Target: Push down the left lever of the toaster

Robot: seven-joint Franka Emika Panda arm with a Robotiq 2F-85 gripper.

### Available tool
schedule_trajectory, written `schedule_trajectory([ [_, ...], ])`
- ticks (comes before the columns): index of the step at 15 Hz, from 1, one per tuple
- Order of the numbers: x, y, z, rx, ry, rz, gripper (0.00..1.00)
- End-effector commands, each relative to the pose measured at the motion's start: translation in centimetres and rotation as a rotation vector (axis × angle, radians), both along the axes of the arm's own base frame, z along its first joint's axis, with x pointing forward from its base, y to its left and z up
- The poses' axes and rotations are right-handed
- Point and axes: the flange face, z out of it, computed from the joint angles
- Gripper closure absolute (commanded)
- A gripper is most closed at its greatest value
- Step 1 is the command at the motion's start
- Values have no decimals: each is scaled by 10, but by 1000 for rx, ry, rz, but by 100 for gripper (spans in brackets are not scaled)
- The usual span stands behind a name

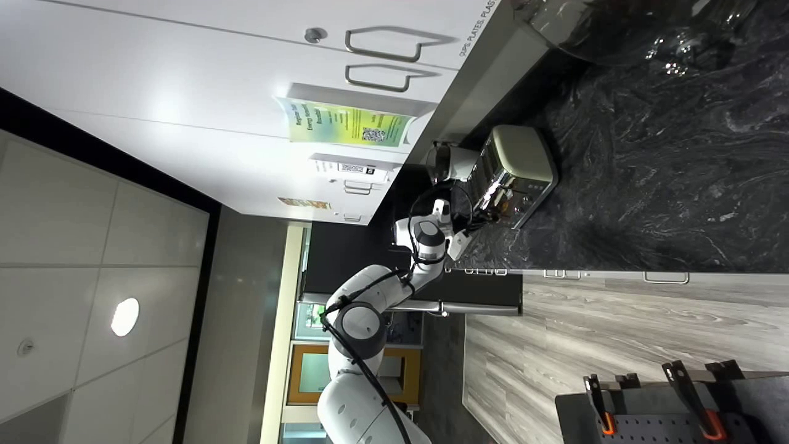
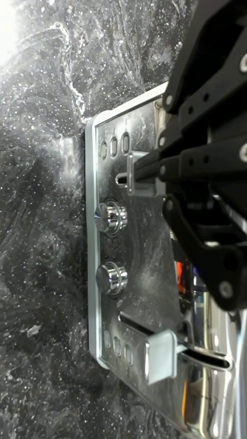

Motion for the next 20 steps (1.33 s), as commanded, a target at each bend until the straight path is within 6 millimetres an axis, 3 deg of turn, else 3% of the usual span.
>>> schedule_trajectory([
  [1,11,-1,-17,6,24,-34,100],
  [5,13,-4,-42,12,66,-54,100],
  [15,19,-4,-71,3,145,-89,100],
  [18,21,-2,-67,-5,139,-98,100],
  [20,20,-1,-42,-4,96,-116,100],
])
